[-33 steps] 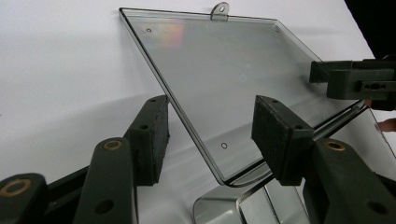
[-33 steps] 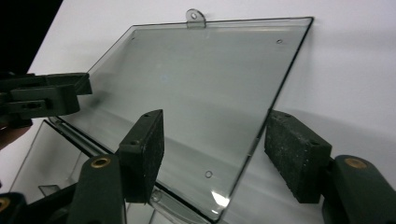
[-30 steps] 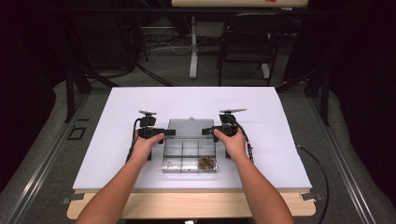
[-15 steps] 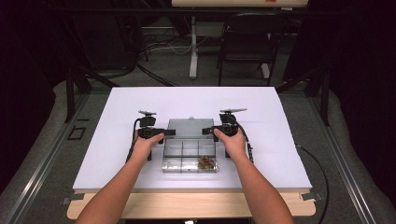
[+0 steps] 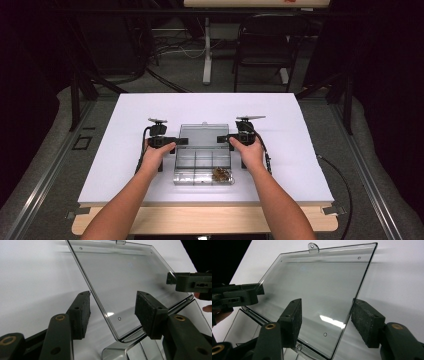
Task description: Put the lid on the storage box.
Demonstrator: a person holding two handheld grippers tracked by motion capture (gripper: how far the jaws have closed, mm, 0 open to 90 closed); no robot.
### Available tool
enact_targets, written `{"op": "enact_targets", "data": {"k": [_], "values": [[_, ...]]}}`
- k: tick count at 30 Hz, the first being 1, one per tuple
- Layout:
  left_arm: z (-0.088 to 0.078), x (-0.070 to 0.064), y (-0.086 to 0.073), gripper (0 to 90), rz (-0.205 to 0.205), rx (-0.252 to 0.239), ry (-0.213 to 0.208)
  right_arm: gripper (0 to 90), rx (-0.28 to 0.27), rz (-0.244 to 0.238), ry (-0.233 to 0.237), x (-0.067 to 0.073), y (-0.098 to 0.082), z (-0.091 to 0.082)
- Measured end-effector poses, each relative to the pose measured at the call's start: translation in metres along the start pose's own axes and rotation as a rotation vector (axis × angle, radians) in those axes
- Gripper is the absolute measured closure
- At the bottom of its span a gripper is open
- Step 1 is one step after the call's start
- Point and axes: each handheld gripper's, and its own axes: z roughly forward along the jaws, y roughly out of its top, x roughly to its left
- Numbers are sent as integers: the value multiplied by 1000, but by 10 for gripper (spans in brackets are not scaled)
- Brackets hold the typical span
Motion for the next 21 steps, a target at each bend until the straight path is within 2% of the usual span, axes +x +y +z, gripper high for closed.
{"op": "enact_targets", "data": {"k": [12, 21], "values": [[0, -5, 1, 477, 19, 4, 10, 423, -14, -9, 2, 2, 1, -2], [-3, -6, 2, 489, 17, -3, 10, 424, -23, -19, 6, 3, 1, -5]]}}
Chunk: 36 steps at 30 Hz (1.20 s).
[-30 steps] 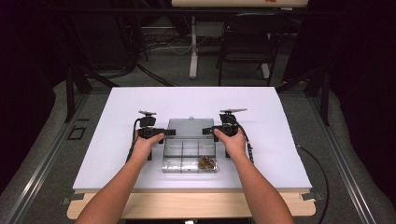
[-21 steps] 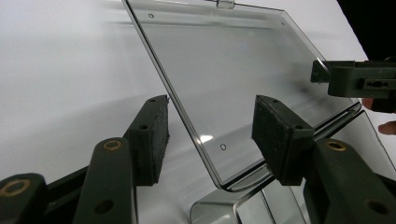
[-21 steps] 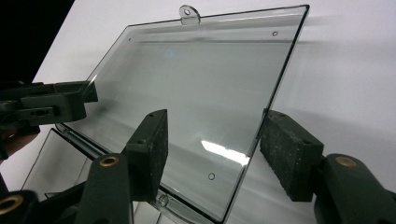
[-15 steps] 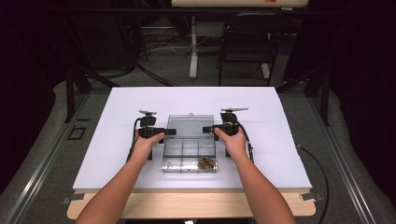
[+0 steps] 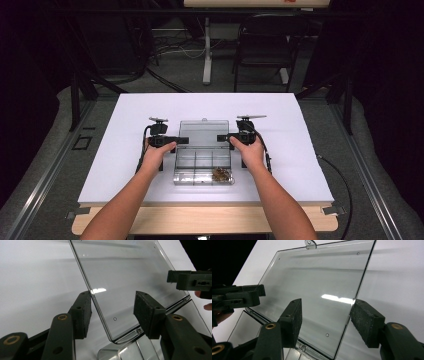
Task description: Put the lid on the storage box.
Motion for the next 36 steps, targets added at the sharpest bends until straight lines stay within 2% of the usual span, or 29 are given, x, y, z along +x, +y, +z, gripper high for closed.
{"op": "enact_targets", "data": {"k": [21, 36], "values": [[-8, -6, 2, 504, 21, -24, 5, 433, -38, -12, 7, 6, 1, -7], [-14, -11, 3, 520, 35, -43, 10, 442, -54, -58, -16, 13, 1, -13]]}}
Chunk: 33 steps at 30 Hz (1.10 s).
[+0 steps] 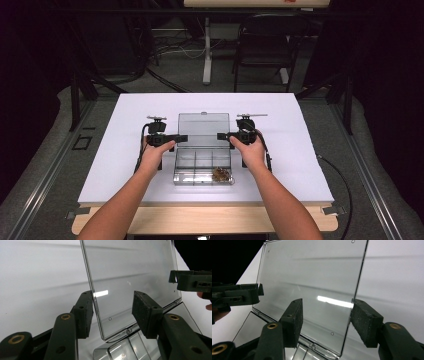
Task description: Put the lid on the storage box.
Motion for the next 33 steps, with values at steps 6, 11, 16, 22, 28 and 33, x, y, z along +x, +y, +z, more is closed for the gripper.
{"op": "enact_targets", "data": {"k": [6, 11, 16, 22, 28, 33], "values": [[-4, -2, 1, 531, 8, -5, -1, 452, -13, -4, -5, 3, 0, -4], [-6, -4, 2, 533, 13, -5, -1, 459, -14, -32, -12, 6, 0, -7], [-8, -5, 2, 537, 17, -5, -1, 459, -11, -42, -19, 8, 1, -9], [-11, -7, 2, 540, 23, -8, 1, 459, -16, -42, -13, 10, 1, -11], [-13, -9, 1, 543, 29, -11, 1, 459, -14, -44, -16, 12, 1, -13], [-15, -10, 1, 548, 41, -11, 0, 459, -17, -56, -8, 13, 1, -15]]}}
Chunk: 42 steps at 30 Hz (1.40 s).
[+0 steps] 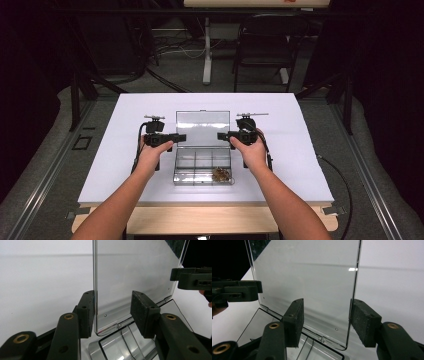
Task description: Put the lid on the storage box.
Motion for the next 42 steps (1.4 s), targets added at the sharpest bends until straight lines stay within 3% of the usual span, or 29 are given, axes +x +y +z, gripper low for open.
{"op": "enact_targets", "data": {"k": [20, 27, 42], "values": [[-7, -6, -3, 562, 34, -17, 7, 463, -4, -24, 7, 6, -1, -7], [-7, -13, -4, 569, 89, -16, 42, 466, 3, -40, 5, 8, -2, -10], [-12, -15, -8, 570, 104, -35, 23, 466, 7, -58, 14, 12, -4, -15]]}}
